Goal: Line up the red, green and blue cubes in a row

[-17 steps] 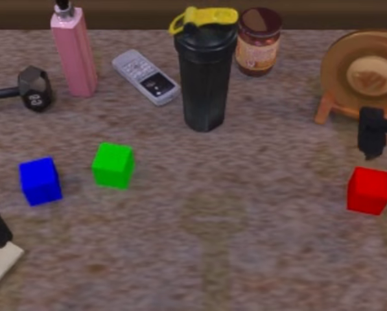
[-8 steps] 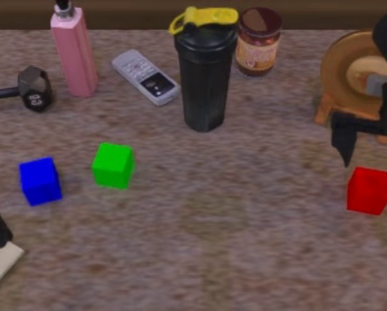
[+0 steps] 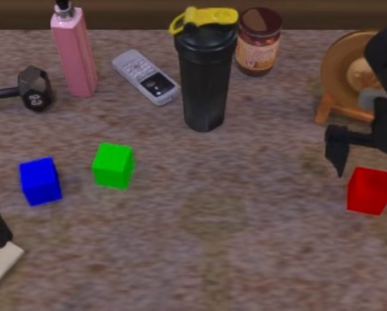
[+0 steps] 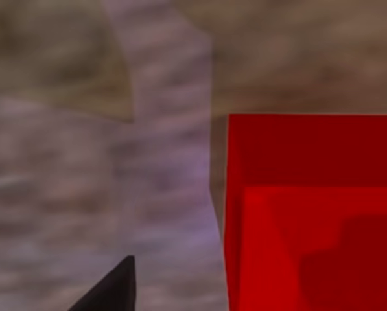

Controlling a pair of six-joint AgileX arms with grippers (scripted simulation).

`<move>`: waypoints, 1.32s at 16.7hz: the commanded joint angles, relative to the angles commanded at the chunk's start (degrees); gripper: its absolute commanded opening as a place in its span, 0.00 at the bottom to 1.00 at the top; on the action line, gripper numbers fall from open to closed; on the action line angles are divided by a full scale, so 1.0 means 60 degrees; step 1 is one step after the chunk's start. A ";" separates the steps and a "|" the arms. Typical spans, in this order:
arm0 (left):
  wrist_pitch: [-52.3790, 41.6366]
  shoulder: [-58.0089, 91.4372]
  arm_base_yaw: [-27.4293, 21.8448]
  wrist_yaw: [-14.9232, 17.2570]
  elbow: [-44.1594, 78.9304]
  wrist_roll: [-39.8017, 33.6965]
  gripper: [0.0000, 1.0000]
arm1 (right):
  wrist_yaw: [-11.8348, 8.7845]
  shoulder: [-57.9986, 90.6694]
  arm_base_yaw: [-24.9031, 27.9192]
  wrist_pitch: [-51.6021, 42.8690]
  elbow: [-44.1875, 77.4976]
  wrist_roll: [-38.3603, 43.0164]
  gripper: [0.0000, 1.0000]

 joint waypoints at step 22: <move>0.0000 0.0000 0.0000 0.0000 0.0000 0.0000 1.00 | 0.0006 0.0933 0.0031 0.1992 -0.1059 0.0049 0.10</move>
